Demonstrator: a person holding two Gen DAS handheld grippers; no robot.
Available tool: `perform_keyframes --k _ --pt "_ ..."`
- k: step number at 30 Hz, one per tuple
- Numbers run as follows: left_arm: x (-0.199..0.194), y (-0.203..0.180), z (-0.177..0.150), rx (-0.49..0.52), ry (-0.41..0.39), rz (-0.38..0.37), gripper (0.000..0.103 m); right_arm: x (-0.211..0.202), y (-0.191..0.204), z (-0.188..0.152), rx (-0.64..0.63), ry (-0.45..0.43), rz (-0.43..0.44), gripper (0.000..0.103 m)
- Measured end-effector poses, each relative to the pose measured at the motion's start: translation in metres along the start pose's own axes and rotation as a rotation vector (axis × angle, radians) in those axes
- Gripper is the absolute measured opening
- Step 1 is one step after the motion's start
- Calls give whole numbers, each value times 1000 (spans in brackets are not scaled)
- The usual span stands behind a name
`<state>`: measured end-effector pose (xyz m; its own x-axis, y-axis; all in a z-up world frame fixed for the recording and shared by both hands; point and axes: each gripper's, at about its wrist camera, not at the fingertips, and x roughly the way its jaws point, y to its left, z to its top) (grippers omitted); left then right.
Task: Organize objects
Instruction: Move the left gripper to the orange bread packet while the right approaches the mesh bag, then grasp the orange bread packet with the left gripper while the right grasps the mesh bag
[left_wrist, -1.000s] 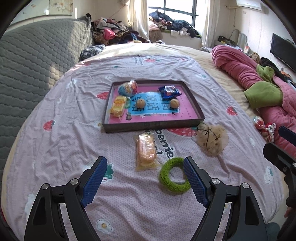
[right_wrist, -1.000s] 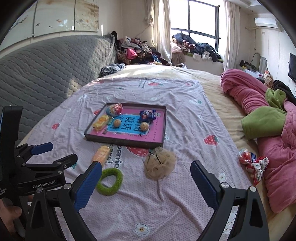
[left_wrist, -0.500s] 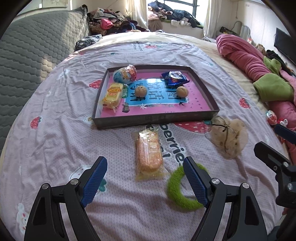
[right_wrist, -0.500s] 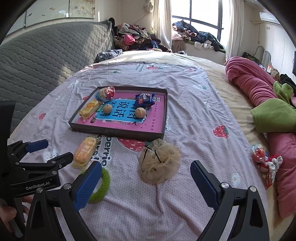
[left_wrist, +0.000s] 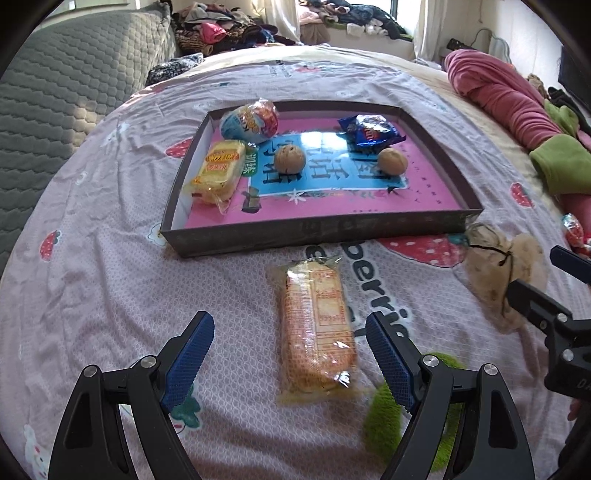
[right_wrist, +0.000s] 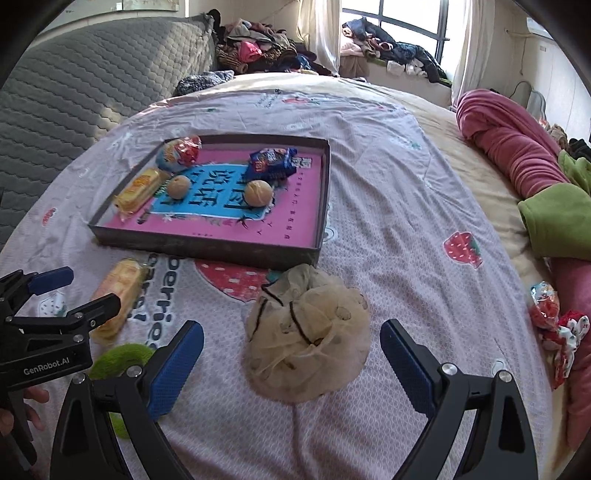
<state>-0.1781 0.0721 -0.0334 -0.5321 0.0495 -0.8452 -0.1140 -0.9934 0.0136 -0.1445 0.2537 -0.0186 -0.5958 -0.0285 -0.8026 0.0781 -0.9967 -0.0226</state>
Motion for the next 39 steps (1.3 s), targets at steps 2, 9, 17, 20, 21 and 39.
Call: perform_keyframes --k 2,9,17,20,21,39 --pt "5 2 1 -14 12 -23 85 3 -1 2 -3 4 -2 97" --pt "16 0 2 -14 21 -23 85 21 -3 7 -2 36 -30 97" --pt "31 -3 5 -14 33 -24 85 44 -9 12 48 80 -18 88" --pt "34 -2 5 -14 39 -14 85 53 -9 11 49 104 -27 73" --pt "35 -1 5 -15 38 -12 85 56 -8 10 50 115 -28 73" --pt "30 -11 0 0 25 -72 41 44 13 5 -9 75 31 34"
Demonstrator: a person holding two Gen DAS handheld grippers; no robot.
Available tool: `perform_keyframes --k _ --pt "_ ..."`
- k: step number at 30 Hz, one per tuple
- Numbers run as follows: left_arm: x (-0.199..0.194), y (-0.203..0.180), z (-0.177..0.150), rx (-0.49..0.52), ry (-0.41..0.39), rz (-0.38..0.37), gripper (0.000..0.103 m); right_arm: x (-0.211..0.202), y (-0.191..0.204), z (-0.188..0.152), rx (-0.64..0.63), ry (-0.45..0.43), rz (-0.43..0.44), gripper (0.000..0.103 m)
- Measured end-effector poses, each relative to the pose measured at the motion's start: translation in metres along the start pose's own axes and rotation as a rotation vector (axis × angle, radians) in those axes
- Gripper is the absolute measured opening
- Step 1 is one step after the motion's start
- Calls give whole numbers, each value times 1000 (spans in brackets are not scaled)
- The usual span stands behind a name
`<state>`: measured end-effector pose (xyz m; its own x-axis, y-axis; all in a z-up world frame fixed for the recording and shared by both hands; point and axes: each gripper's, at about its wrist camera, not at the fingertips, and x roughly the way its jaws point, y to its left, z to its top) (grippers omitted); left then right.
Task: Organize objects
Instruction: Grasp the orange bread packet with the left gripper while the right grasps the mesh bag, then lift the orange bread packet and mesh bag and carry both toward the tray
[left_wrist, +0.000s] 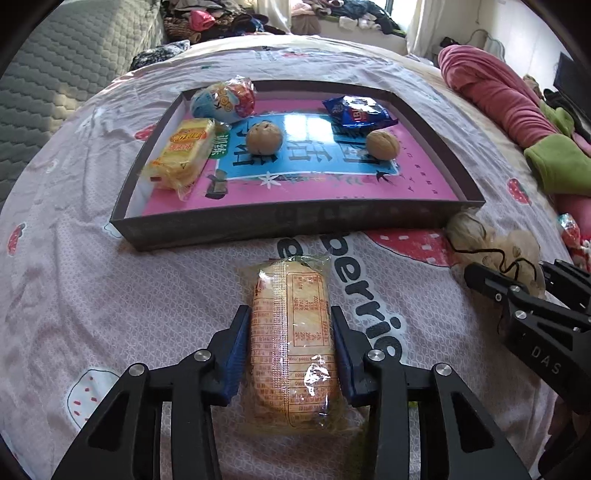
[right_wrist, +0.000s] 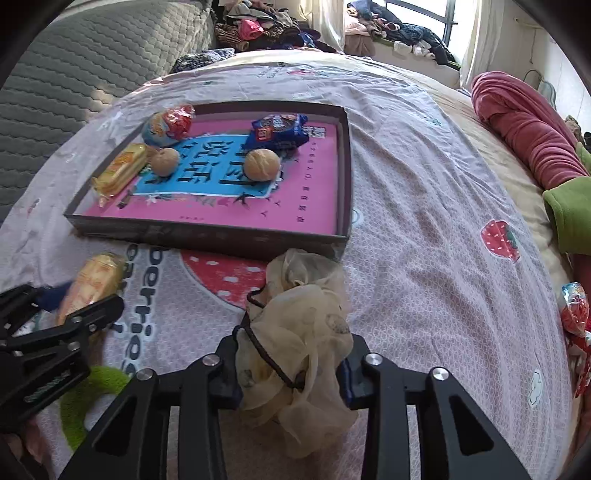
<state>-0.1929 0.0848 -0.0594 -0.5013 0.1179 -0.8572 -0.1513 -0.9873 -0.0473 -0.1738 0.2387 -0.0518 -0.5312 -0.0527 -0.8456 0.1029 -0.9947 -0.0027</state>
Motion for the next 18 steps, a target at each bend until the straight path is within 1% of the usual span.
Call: perform_keyframes --k 3,10,13,15,18 --pt "-2 3 0 -19 -1 -15 39 -6 1 1 6 -18 29 30" --pt "-16 6 -3 -18 -33 6 39 -27 12 2 -9 -53 73 30" --pt "-28 9 -4 -19 -52 35 39 -38 17 1 -13 -65 87 30" --pt "-41 11 -5 -24 -73 30 39 -46 21 0 -13 -76 92 30" --pt "-60 11 -6 -19 -98 41 39 -59 28 0 -18 -89 96 30"
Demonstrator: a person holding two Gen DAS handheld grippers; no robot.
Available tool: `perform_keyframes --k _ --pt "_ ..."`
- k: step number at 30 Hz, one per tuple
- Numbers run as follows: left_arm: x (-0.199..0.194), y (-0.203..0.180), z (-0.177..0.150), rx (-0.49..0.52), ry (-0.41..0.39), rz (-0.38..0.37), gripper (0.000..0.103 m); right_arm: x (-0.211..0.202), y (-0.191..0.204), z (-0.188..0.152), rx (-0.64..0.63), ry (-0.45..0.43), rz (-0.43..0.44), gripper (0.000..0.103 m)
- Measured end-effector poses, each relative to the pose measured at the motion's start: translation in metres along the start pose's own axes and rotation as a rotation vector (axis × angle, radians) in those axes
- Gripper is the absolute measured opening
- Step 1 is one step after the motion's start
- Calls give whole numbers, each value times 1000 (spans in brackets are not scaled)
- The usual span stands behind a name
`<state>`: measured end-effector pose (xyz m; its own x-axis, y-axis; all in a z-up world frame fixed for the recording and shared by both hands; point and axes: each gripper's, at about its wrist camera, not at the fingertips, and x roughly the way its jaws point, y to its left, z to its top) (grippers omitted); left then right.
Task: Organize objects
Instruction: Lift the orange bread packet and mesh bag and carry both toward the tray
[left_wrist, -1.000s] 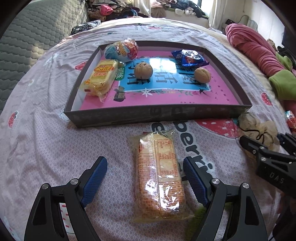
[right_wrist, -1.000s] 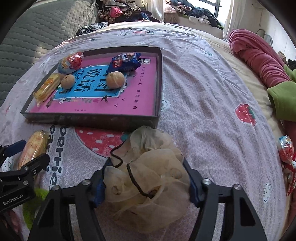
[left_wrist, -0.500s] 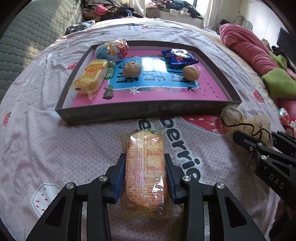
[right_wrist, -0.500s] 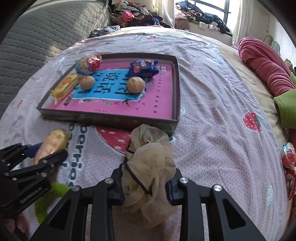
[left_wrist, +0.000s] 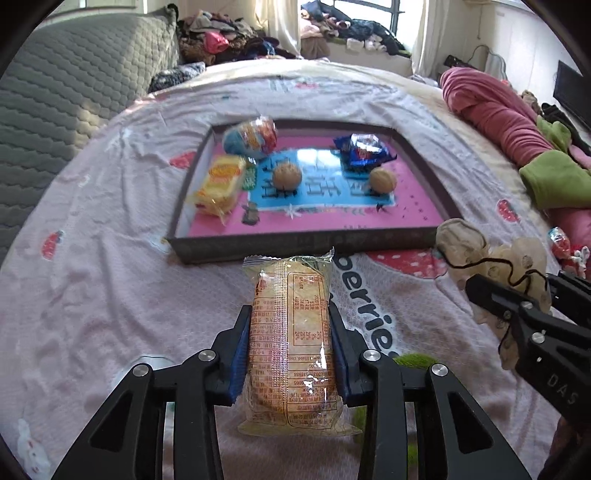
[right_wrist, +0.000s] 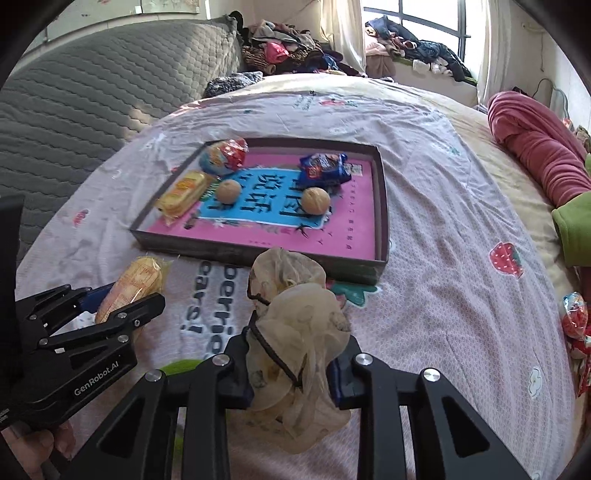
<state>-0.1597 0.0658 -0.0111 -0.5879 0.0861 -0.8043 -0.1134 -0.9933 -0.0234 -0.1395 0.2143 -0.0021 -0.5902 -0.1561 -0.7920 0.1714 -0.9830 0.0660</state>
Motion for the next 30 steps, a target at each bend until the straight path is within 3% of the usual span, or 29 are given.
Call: perform_keyframes --k 13,30 --pt "-101 10 -8 -17 -116 20 39 -85 47 4 -32 -118 12 30" --pt "-222 14 -39 -29 -248 35 39 -197 95 -19 -69 -259 -6 30"
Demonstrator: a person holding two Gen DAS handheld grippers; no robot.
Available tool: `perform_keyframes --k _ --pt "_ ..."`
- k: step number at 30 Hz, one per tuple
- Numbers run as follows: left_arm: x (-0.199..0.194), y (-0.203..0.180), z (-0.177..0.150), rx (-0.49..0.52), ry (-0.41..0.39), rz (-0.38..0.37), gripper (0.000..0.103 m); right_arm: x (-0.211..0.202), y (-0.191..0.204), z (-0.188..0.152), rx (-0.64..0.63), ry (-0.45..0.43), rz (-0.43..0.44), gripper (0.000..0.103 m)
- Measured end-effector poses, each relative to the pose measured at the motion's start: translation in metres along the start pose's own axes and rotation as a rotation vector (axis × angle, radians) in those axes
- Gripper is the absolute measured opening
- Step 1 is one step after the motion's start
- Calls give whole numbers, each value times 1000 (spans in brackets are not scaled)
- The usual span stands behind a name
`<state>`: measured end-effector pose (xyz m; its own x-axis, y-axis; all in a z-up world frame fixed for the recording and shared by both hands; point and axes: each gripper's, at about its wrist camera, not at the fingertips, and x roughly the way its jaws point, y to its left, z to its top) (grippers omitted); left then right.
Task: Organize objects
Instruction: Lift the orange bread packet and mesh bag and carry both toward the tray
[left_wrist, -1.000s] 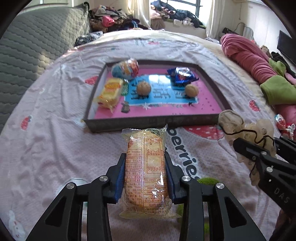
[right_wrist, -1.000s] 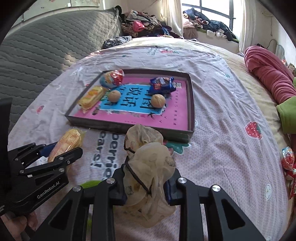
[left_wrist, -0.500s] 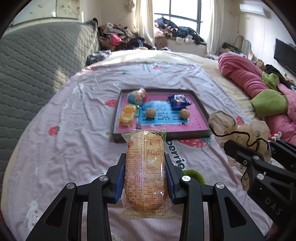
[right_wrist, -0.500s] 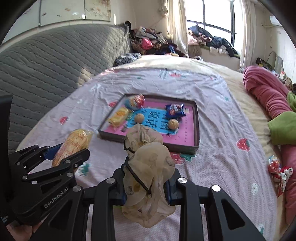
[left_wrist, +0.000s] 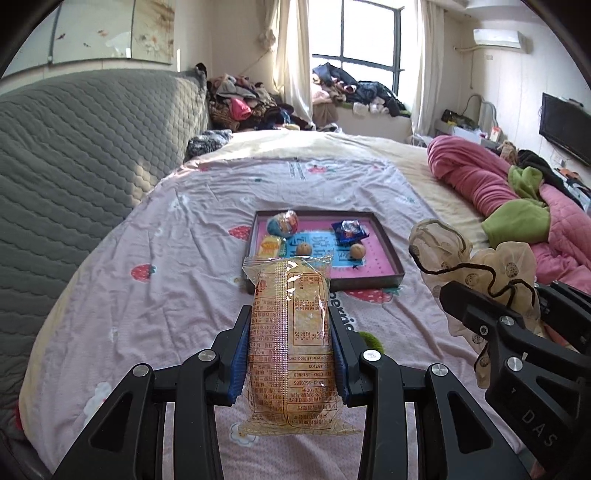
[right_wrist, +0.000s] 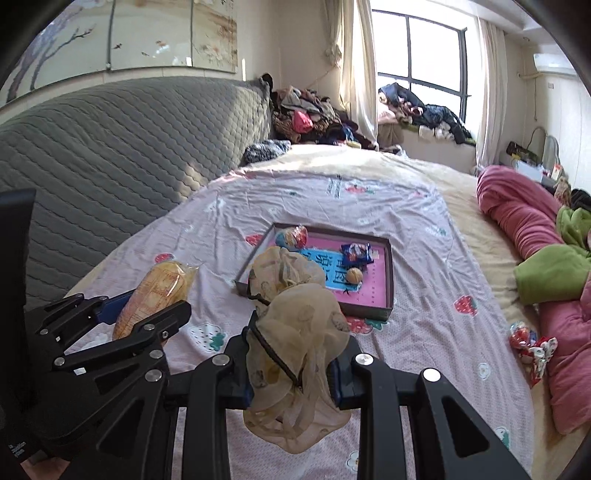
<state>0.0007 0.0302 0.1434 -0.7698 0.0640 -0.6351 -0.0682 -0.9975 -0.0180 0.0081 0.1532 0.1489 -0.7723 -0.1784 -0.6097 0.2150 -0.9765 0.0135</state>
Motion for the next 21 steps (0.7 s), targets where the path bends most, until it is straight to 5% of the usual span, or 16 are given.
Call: perform_keyframes --k 9,21 --pt "-43 1 3 1 -59 4 39 -39 12 3 -12 -57 -13 30" --pt "-53 7 18 -10 -89 17 39 -48 13 17 -22 -93 -8 30"
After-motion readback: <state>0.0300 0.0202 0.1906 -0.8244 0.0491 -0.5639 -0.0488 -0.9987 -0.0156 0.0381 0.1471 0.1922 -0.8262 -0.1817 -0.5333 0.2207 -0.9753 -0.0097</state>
